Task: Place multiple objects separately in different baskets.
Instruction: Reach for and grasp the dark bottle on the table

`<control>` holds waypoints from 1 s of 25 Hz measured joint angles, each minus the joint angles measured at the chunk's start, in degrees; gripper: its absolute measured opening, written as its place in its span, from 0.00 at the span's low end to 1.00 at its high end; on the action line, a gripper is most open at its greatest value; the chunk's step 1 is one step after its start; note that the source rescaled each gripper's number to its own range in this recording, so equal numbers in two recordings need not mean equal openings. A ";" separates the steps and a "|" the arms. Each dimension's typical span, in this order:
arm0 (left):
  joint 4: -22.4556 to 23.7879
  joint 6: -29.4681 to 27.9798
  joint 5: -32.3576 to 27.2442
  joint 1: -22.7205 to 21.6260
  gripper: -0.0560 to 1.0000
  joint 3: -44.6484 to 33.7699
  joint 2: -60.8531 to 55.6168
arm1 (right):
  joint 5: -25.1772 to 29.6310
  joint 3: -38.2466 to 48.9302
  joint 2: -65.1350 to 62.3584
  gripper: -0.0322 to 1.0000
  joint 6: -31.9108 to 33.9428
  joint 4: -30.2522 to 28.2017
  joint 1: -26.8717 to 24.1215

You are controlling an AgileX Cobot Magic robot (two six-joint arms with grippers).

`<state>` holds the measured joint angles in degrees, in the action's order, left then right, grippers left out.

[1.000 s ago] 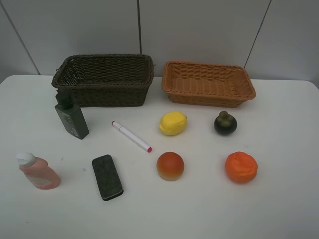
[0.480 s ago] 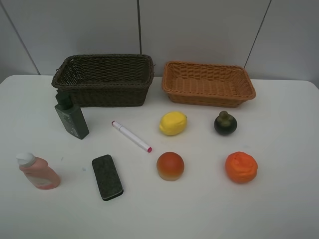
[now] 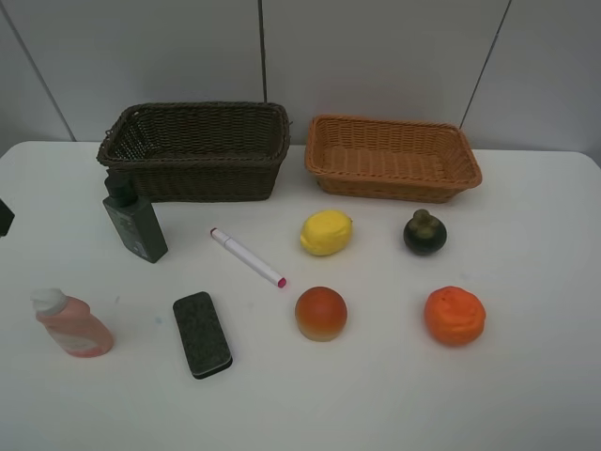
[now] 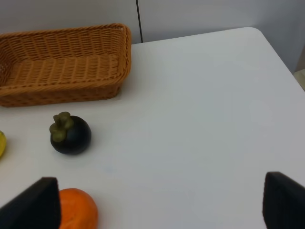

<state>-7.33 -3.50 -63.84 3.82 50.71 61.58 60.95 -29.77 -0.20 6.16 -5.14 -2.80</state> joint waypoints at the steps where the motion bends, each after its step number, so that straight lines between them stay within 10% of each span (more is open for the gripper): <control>1: -1.36 -1.20 -1.05 0.00 1.00 1.87 3.65 | 0.00 0.00 0.00 1.00 0.00 0.00 0.00; 15: -5.90 -18.59 -3.84 0.00 1.00 15.51 31.64 | 0.00 0.00 0.00 1.00 0.00 0.00 0.00; 25: -10.98 -19.61 8.48 0.00 1.00 15.51 39.82 | 0.00 0.00 0.00 1.00 0.00 0.00 0.00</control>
<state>-18.31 -23.11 -55.36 3.82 66.22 101.41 60.95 -29.77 -0.20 6.16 -5.14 -2.80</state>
